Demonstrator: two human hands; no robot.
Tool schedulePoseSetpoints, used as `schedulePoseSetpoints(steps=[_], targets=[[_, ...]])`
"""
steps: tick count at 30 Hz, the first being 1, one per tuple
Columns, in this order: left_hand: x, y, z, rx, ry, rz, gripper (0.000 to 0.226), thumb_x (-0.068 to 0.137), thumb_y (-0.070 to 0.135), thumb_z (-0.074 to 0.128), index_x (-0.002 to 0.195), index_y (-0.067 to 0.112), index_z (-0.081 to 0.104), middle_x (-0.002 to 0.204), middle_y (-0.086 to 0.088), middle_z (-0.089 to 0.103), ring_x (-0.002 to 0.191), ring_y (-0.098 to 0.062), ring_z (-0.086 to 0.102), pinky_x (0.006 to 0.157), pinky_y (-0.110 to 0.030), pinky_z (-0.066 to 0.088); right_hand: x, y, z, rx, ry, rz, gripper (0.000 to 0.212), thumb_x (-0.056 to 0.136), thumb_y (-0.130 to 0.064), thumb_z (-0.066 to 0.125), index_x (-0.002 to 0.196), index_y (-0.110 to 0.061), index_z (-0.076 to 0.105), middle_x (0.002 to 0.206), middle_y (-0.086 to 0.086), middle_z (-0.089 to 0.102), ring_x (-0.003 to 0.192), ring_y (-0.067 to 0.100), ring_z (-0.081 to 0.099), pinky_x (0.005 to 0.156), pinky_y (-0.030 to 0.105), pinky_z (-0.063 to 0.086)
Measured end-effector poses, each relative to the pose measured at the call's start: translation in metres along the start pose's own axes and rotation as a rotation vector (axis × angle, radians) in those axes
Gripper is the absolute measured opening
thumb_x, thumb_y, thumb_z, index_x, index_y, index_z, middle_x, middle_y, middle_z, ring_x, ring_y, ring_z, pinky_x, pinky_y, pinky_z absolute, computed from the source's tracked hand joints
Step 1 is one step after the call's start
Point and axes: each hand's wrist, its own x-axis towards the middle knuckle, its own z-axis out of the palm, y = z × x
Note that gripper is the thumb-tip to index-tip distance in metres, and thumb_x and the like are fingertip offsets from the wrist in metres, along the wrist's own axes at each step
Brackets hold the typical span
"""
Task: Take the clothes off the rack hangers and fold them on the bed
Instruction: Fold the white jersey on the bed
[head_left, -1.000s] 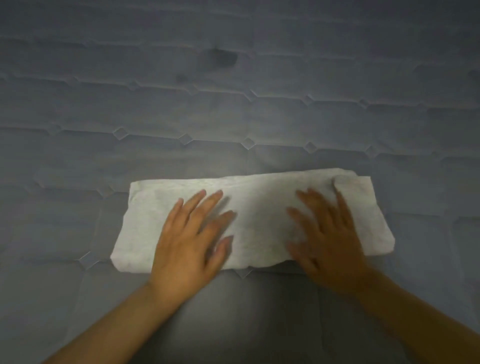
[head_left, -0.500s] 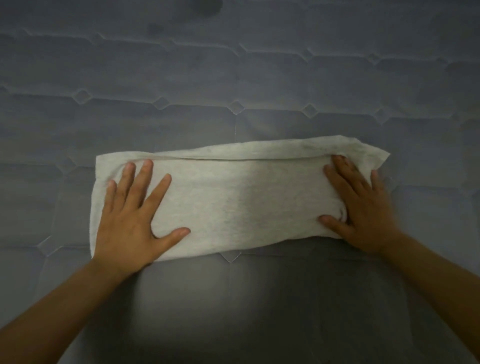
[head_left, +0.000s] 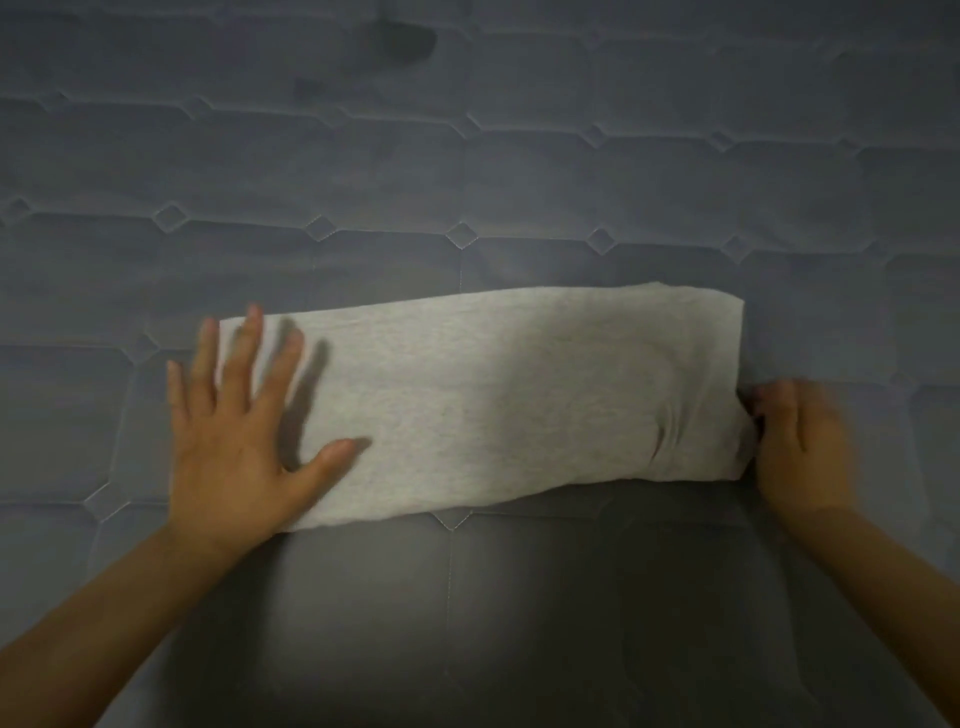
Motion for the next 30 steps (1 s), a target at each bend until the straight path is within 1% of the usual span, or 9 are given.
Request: schedulePoseSetpoints(steps=[3, 6, 8, 11, 15, 19, 24, 27, 30], targets=[[-0.003, 0.036, 0.005, 0.051, 0.0, 0.312, 0.094, 0.074, 0.078, 0.042, 0.146, 0.021, 0.028, 0.156, -0.011, 0.019, 0.144, -0.038, 0.01, 0.11, -0.064, 0.012, -0.022, -0.004, 0.002, 0.016, -0.039, -0.011, 0.059, 0.08, -0.062, 0.027, 0.083, -0.008, 0.051, 0.071, 0.005, 0.05, 0.064, 0.019, 0.047, 0.056, 0.028, 0.034], [-0.008, 0.058, 0.03, 0.14, -0.061, 0.512, 0.091, 0.074, 0.076, 0.048, 0.146, 0.023, 0.029, 0.156, -0.013, 0.02, 0.143, -0.039, 0.015, 0.11, -0.064, 0.015, -0.035, -0.002, 0.011, 0.037, -0.046, 0.078, 0.036, 0.092, -0.051, 0.043, 0.092, -0.015, 0.047, 0.073, -0.001, 0.049, 0.068, 0.016, 0.05, 0.055, 0.026, 0.034], [-0.007, 0.059, 0.045, 0.222, -0.118, 0.53, 0.089, 0.076, 0.074, 0.047, 0.147, 0.025, 0.026, 0.156, -0.012, 0.02, 0.143, -0.038, 0.014, 0.11, -0.063, 0.016, -0.037, 0.001, 0.017, 0.028, -0.037, 0.12, 0.023, 0.097, -0.036, 0.041, 0.09, -0.015, 0.044, 0.074, -0.004, 0.046, 0.068, 0.015, 0.047, 0.059, 0.03, 0.033], [-0.005, 0.05, 0.059, 0.325, -0.156, 0.536, 0.081, 0.083, 0.065, 0.045, 0.149, 0.026, 0.019, 0.156, -0.011, 0.019, 0.143, -0.038, 0.015, 0.109, -0.063, 0.018, -0.033, 0.003, 0.022, -0.044, 0.015, 0.068, 0.03, 0.1, -0.036, 0.036, 0.084, -0.012, 0.043, 0.071, -0.002, 0.042, 0.067, 0.018, 0.042, 0.064, 0.03, 0.03], [-0.008, 0.04, 0.062, 0.369, -0.078, 0.617, 0.079, 0.084, 0.048, 0.05, 0.15, 0.025, 0.015, 0.156, -0.011, 0.017, 0.142, -0.04, 0.016, 0.109, -0.063, 0.018, -0.003, 0.003, 0.009, -0.134, -0.082, -0.019, 0.037, 0.1, -0.036, 0.033, 0.085, -0.005, 0.049, 0.072, 0.01, 0.05, 0.065, 0.025, 0.049, 0.059, 0.031, 0.033], [-0.008, 0.037, 0.06, 0.375, -0.103, 0.637, 0.094, 0.069, 0.034, 0.077, 0.147, 0.023, 0.026, 0.154, -0.012, 0.024, 0.14, -0.041, 0.022, 0.108, -0.063, 0.02, 0.037, 0.006, -0.024, -0.329, -0.148, -0.158, 0.038, 0.1, -0.027, 0.037, 0.09, 0.006, 0.053, 0.081, 0.03, 0.055, 0.077, 0.041, 0.055, 0.066, 0.035, 0.032], [-0.007, 0.042, 0.056, 0.383, -0.228, 0.598, 0.072, 0.087, 0.054, 0.038, 0.149, 0.024, 0.02, 0.155, -0.012, 0.021, 0.142, -0.039, 0.018, 0.109, -0.062, 0.019, 0.034, 0.004, -0.026, -0.378, -0.207, -0.252, 0.039, 0.099, -0.029, 0.044, 0.083, 0.006, 0.055, 0.07, 0.02, 0.049, 0.07, 0.036, 0.052, 0.065, 0.03, 0.027], [-0.006, 0.047, 0.046, 0.295, -0.311, 0.594, 0.077, 0.086, 0.07, 0.032, 0.147, 0.023, 0.028, 0.156, -0.011, 0.021, 0.143, -0.037, 0.017, 0.109, -0.063, 0.02, 0.028, 0.001, -0.015, -0.178, -0.064, -0.013, 0.034, 0.101, -0.028, 0.033, 0.089, -0.004, 0.053, 0.078, 0.011, 0.048, 0.075, 0.024, 0.046, 0.069, 0.031, 0.03], [0.006, 0.056, 0.029, 0.173, -0.283, 0.511, 0.076, 0.088, 0.07, 0.025, 0.147, 0.023, 0.029, 0.157, -0.007, 0.018, 0.145, -0.03, 0.012, 0.112, -0.059, 0.017, 0.006, 0.002, -0.015, 0.02, 0.206, 0.276, 0.026, 0.102, -0.026, 0.031, 0.091, -0.007, 0.045, 0.079, 0.003, 0.042, 0.08, 0.022, 0.045, 0.072, 0.029, 0.029]])
